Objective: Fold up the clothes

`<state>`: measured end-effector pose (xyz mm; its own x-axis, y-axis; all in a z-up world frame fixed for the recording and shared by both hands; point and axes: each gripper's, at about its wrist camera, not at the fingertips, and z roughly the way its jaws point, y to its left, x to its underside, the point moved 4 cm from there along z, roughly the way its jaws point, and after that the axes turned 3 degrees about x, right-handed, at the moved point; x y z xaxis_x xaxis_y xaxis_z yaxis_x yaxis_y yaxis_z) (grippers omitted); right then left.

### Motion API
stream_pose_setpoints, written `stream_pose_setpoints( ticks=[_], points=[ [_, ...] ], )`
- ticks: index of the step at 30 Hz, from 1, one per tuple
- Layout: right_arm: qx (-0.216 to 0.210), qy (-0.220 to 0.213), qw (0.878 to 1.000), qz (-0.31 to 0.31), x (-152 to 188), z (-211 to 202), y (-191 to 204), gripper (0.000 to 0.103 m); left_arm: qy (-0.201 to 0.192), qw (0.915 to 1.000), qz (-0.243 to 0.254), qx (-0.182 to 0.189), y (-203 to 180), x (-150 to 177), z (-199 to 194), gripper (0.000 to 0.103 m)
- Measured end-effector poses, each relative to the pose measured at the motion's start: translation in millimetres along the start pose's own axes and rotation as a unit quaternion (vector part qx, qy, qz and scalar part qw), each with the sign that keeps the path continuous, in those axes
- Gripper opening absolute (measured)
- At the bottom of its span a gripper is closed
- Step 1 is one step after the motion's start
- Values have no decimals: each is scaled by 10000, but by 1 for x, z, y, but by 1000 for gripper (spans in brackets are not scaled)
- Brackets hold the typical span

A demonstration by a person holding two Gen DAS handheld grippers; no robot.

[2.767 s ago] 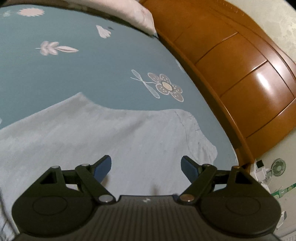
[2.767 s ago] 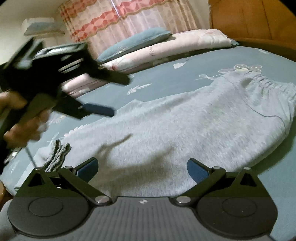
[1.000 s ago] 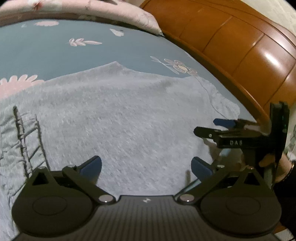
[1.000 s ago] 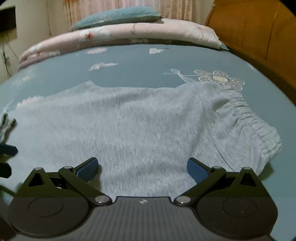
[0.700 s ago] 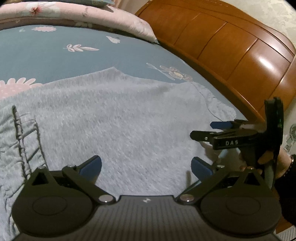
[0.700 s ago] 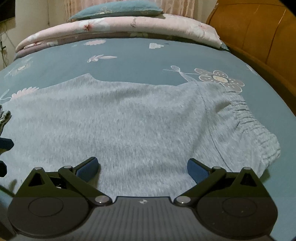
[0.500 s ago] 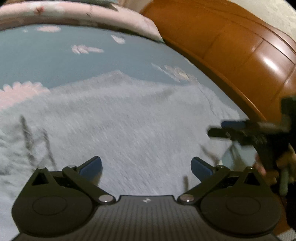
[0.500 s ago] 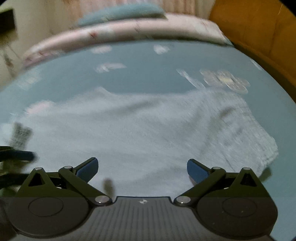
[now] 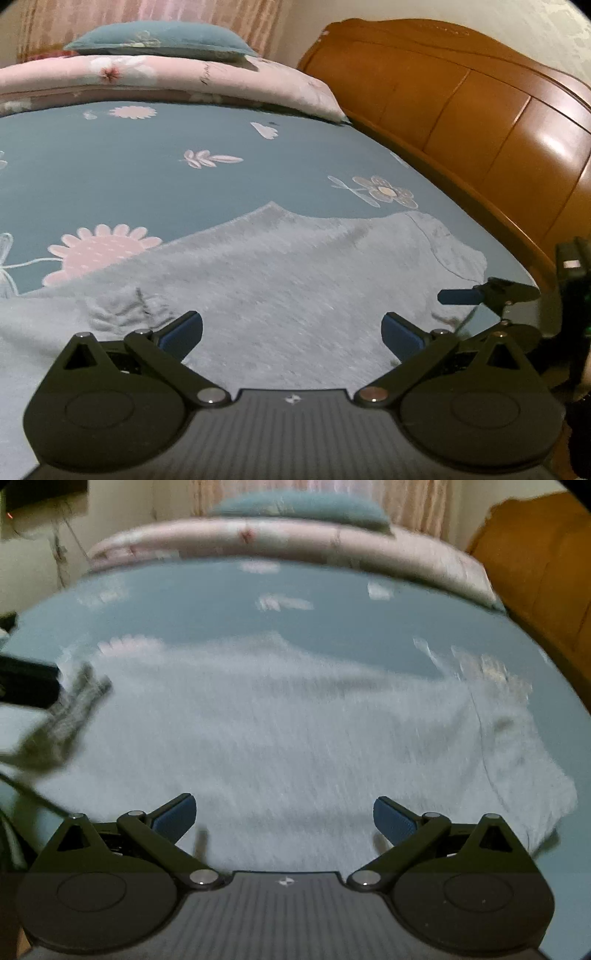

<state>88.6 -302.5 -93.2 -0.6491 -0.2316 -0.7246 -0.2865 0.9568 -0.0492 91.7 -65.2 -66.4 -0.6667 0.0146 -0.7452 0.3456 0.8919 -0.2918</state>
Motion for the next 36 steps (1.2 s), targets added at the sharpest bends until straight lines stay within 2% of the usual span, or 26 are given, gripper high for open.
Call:
stream_pose_setpoints(
  ticks=[3,8,9,16,22,25,28,31,34,36],
  points=[
    [-113,-124,9996,-214,-9,1,22,103,0,9999,-9,-160,2,-1,-8,102],
    [-69,206,9979,-608,11,34,49,103,152,9987,52,-480,7,8,-12,102],
    [-75,44,9987,-512,14,32,47,103,197,9984,62,-534,8,11,-12,102],
    [47,-53,9993,-355,16,33,45,103,526,9936,296,-952,10,40,10,102],
    [167,-177,9992,-324,19,34,47,103,732,9905,306,-1120,18,56,22,102],
    [153,-192,9991,-334,19,34,46,103,640,9927,252,-988,17,50,15,102],
    [112,-150,9993,-329,16,29,45,103,415,9967,208,-666,16,31,6,102],
    [150,-612,9974,-352,12,12,40,103,323,9991,81,-255,15,4,7,102],
    [410,-822,9947,-461,9,9,33,103,385,9987,-245,242,14,-27,24,102],
    [392,-756,9957,-355,9,16,28,103,445,9961,-426,636,9,-46,43,102]
  ],
)
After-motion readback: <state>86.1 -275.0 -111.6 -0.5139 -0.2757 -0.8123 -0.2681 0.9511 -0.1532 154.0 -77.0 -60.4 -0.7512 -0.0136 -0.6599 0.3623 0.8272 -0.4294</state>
